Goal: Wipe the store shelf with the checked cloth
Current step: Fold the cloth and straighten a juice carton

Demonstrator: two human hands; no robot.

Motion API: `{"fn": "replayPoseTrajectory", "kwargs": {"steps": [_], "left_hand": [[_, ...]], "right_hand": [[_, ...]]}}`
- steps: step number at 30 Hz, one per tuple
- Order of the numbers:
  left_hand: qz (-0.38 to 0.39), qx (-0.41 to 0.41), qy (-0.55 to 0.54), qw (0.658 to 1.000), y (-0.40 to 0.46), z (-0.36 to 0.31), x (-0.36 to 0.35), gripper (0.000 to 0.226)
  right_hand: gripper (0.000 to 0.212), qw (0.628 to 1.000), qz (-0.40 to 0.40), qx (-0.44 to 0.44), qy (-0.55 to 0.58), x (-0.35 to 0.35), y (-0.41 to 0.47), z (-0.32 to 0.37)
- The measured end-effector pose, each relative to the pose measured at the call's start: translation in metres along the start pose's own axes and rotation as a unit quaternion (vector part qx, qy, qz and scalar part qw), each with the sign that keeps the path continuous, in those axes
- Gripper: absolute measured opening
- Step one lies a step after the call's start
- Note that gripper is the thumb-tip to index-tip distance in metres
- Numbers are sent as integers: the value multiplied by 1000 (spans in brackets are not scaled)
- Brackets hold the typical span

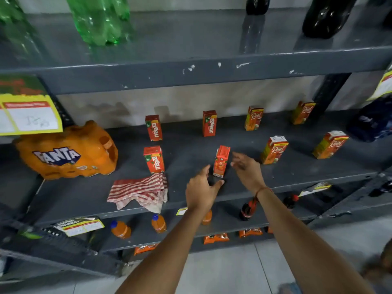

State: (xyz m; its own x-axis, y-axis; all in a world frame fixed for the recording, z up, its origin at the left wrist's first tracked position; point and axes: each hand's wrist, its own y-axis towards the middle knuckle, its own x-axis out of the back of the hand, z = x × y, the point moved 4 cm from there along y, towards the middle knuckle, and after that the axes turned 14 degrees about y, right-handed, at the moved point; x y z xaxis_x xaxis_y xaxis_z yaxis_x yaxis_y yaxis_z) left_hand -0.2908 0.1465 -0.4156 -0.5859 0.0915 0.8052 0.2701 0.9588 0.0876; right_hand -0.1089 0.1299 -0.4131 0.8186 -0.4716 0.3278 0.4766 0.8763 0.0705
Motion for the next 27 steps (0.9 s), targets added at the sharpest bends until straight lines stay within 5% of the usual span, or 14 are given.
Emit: {"fn": "replayPoseTrajectory", "kwargs": {"steps": [5,12,27], "left_hand": [[-39,19,21,999,14,-14,-5,44],[-56,-6,49,997,29,-12,-3,33],[40,-44,50,997,59,6,13,42]], "right_hand": [[16,994,89,28,-57,-8,10,1],[11,997,70,32,10,-8,11,-7],[10,999,28,7,33,-20,9,-7]]}}
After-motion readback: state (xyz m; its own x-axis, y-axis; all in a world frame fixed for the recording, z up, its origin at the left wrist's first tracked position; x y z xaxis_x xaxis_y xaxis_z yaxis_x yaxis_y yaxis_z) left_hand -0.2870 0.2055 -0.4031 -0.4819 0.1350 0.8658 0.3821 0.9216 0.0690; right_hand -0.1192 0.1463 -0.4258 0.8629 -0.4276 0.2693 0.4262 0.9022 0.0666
